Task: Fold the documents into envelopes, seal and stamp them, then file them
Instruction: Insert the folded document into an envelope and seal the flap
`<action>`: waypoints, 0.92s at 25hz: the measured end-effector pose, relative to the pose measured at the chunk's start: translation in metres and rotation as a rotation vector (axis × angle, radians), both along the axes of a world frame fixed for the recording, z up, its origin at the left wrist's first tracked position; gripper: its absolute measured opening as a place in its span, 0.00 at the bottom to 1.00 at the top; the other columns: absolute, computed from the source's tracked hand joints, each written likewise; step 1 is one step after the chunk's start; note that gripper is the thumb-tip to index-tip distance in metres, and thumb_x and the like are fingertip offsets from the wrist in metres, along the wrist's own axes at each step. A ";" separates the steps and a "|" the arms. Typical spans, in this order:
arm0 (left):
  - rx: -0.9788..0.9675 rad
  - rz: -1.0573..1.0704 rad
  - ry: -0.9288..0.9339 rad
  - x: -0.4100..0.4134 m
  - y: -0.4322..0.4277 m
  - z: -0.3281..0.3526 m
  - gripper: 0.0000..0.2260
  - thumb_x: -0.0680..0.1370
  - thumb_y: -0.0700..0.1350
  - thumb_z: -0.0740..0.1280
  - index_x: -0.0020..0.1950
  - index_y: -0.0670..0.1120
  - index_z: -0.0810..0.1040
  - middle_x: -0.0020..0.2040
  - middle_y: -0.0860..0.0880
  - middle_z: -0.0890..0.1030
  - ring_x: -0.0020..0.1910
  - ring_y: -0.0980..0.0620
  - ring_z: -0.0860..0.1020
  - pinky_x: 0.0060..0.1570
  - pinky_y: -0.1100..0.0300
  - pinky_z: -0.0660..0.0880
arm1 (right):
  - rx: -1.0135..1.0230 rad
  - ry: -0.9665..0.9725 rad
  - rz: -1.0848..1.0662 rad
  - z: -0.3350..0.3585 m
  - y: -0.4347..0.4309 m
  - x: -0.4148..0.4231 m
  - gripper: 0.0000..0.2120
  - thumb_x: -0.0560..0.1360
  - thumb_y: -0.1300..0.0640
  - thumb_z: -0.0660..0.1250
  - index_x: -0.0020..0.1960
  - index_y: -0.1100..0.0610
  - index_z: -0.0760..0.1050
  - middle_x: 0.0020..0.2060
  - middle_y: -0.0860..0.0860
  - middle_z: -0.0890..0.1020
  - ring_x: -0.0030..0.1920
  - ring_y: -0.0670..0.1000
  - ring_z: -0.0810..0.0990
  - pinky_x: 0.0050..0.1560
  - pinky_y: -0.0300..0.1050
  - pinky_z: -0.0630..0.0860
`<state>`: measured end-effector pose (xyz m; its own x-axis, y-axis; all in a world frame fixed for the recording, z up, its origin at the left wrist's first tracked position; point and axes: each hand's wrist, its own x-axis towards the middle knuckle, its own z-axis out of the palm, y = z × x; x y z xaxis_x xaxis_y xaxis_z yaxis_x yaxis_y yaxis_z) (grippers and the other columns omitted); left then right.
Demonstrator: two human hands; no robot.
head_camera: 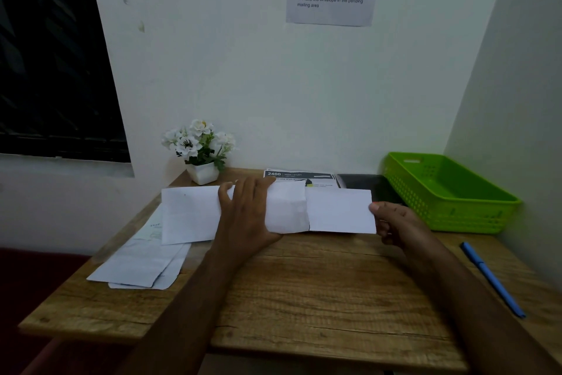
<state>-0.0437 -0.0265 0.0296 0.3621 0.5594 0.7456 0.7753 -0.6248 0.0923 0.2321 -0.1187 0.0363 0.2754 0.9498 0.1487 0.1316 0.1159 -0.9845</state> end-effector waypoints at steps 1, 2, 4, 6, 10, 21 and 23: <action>0.000 -0.003 -0.001 0.000 0.000 0.000 0.38 0.59 0.61 0.72 0.65 0.47 0.69 0.59 0.46 0.74 0.59 0.47 0.72 0.61 0.44 0.61 | 0.020 -0.006 0.003 0.000 0.000 0.000 0.13 0.76 0.52 0.67 0.32 0.49 0.78 0.25 0.45 0.71 0.28 0.44 0.68 0.31 0.40 0.62; 0.000 -0.006 0.000 0.000 -0.001 0.000 0.38 0.59 0.61 0.72 0.65 0.47 0.69 0.59 0.46 0.74 0.59 0.47 0.72 0.61 0.44 0.61 | 0.035 -0.006 0.006 -0.001 0.000 0.000 0.13 0.75 0.52 0.67 0.32 0.50 0.78 0.25 0.45 0.70 0.28 0.44 0.67 0.31 0.39 0.62; -0.001 -0.009 0.011 0.000 -0.002 -0.001 0.39 0.59 0.61 0.72 0.66 0.47 0.69 0.59 0.46 0.74 0.59 0.46 0.72 0.62 0.44 0.61 | 0.062 0.016 0.017 -0.001 0.000 -0.001 0.11 0.73 0.52 0.69 0.33 0.51 0.78 0.25 0.45 0.70 0.28 0.44 0.66 0.29 0.38 0.61; 0.000 -0.006 0.029 0.000 -0.002 -0.001 0.39 0.59 0.61 0.72 0.66 0.46 0.69 0.59 0.46 0.74 0.59 0.46 0.72 0.62 0.43 0.61 | 0.080 0.026 0.020 -0.003 0.002 -0.001 0.07 0.73 0.54 0.69 0.37 0.54 0.80 0.25 0.45 0.71 0.27 0.44 0.67 0.29 0.38 0.62; -0.014 -0.004 0.064 0.001 -0.003 0.000 0.38 0.60 0.61 0.72 0.66 0.46 0.69 0.61 0.46 0.74 0.61 0.46 0.71 0.64 0.43 0.60 | 0.073 0.049 -0.007 -0.010 0.007 -0.001 0.05 0.75 0.59 0.68 0.46 0.57 0.83 0.27 0.47 0.77 0.29 0.46 0.71 0.32 0.42 0.66; -0.011 -0.051 0.137 0.010 -0.009 -0.003 0.40 0.60 0.63 0.73 0.67 0.46 0.70 0.62 0.45 0.74 0.62 0.45 0.71 0.64 0.40 0.60 | 0.134 0.008 0.029 -0.014 0.010 -0.012 0.03 0.70 0.57 0.73 0.42 0.55 0.82 0.28 0.47 0.79 0.27 0.44 0.72 0.27 0.36 0.69; 0.000 -0.063 0.147 0.013 -0.011 -0.003 0.40 0.61 0.65 0.71 0.67 0.46 0.70 0.62 0.45 0.74 0.62 0.46 0.72 0.64 0.41 0.60 | 0.142 -0.022 0.048 -0.015 0.010 -0.015 0.02 0.68 0.56 0.73 0.40 0.54 0.82 0.27 0.46 0.79 0.26 0.43 0.70 0.26 0.35 0.68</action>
<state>-0.0309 -0.0378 0.0269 0.5018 0.5323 0.6818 0.7398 -0.6726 -0.0193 0.2169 -0.1091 0.0217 0.2258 0.9308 0.2875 0.1439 0.2600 -0.9548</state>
